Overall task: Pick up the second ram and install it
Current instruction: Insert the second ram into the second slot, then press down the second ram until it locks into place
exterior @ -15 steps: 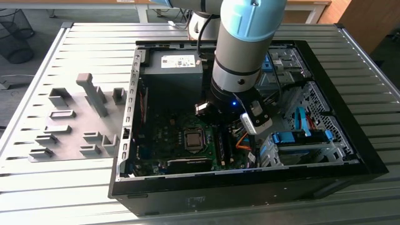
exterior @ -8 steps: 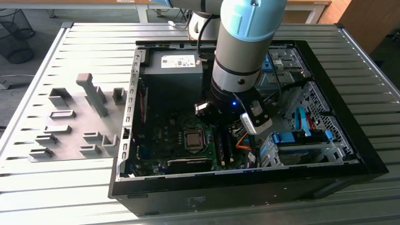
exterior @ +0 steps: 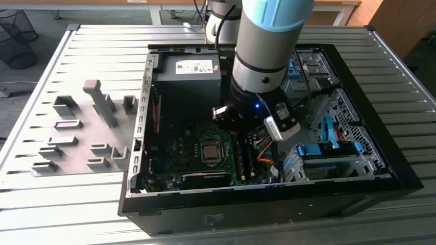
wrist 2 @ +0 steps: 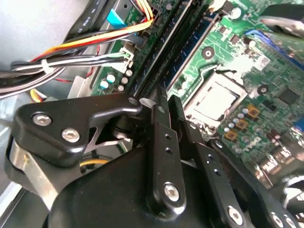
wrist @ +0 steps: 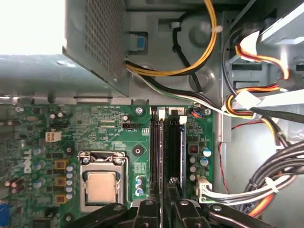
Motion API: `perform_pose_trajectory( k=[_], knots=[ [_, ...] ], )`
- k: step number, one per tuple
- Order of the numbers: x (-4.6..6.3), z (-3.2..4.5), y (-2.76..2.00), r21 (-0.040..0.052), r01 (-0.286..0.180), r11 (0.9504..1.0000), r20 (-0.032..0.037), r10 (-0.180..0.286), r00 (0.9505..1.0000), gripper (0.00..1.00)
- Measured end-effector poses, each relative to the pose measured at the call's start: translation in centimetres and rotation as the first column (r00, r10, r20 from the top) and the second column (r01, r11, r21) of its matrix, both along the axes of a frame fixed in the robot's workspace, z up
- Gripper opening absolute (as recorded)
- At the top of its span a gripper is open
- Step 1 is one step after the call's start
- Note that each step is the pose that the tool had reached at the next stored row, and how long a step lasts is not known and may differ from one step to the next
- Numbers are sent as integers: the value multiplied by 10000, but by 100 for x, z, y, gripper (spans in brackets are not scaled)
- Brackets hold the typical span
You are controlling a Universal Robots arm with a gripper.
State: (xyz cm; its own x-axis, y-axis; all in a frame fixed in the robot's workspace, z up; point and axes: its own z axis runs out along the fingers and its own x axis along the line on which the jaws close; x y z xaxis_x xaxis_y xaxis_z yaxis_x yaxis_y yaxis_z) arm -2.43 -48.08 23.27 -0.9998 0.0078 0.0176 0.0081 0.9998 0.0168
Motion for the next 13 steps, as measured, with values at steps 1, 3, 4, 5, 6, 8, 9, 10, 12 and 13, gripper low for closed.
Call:
perform_pose_trajectory(
  k=[1,3,4,5,6,8,9,10,12,13],
  knots=[
    [0,2,0,2,0,10000,1,0,10000,21],
    [0,2,0,3,0,10000,1,0,10000,13],
    [0,3,0,2,0,10000,1,0,10000,11],
    [0,3,0,2,0,10000,1,0,10000,11],
    [0,3,0,2,0,10000,1,0,10000,11],
    [0,4,0,1,0,10000,1,0,10000,11],
    [0,4,0,1,0,10000,0,0,10000,11],
    [0,4,0,-1,0,10000,0,0,10000,11],
    [0,3,0,-2,0,10000,-1,0,10000,11],
    [0,-1,0,1,0,10000,1,0,10000,11]
  ],
)
